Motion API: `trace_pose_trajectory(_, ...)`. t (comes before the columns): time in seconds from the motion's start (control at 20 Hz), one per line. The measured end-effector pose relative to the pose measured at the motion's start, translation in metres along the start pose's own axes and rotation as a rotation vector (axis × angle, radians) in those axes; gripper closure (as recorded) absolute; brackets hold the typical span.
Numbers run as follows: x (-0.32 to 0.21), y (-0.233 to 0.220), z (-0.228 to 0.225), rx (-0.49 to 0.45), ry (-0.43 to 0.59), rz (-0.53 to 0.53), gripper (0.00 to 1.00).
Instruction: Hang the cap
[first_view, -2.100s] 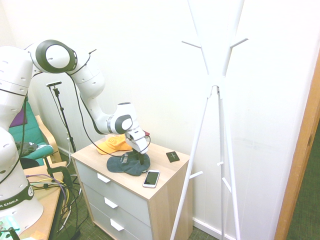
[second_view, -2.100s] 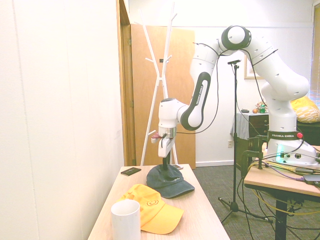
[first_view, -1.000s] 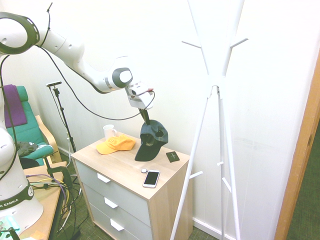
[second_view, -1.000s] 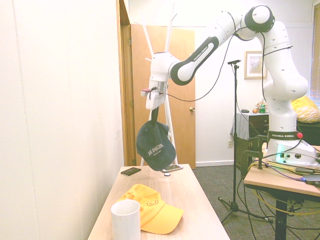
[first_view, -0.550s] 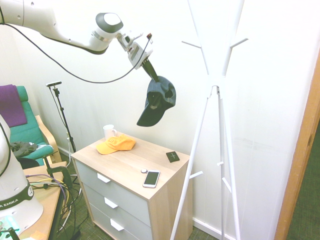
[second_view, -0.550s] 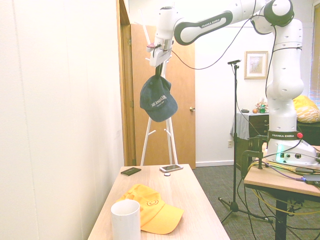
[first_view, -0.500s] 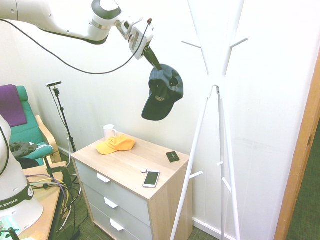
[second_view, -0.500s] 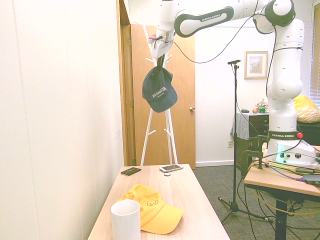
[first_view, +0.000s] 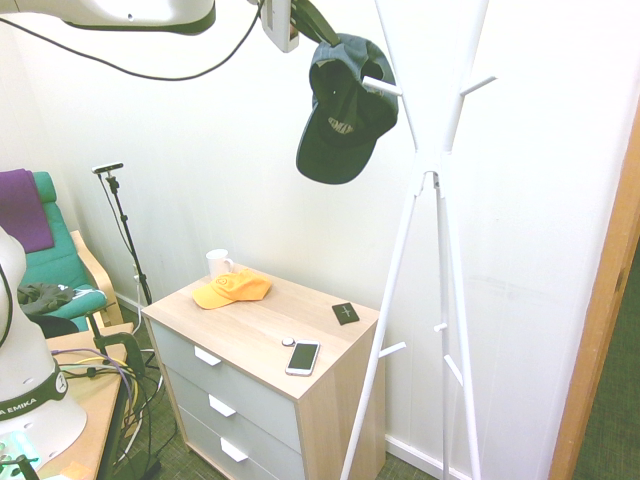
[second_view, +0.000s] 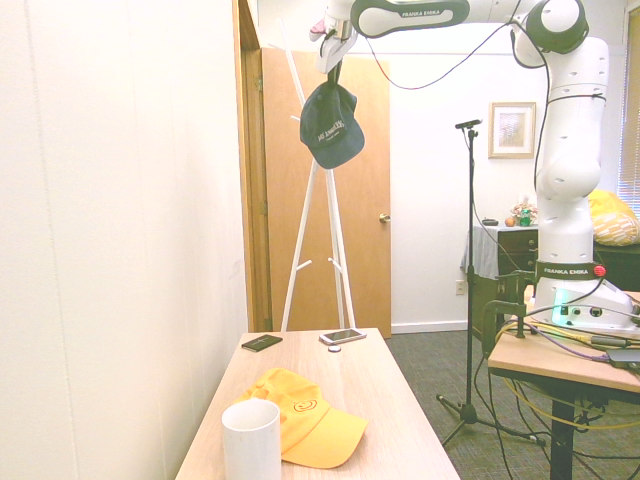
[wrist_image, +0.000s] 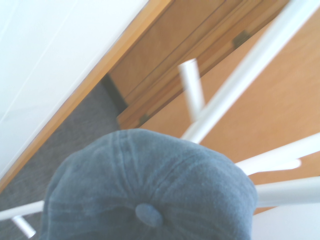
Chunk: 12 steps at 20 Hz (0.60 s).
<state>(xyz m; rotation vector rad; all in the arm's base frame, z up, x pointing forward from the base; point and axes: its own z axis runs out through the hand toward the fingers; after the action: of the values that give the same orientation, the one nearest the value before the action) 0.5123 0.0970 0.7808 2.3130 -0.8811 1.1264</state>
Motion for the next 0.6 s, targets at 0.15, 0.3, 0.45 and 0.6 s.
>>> trace_pose_trajectory(0.15,0.015,0.015,0.000,-0.009,0.009,0.020,1.00)
trace_pose_trajectory(0.3,0.021,0.024,0.011,-0.018,-0.002,0.033,1.00)
trace_pose_trajectory(0.45,0.016,0.028,0.028,-0.019,-0.022,0.032,1.00)
trace_pose_trajectory(0.6,0.002,0.028,0.040,-0.010,-0.058,0.025,0.00)
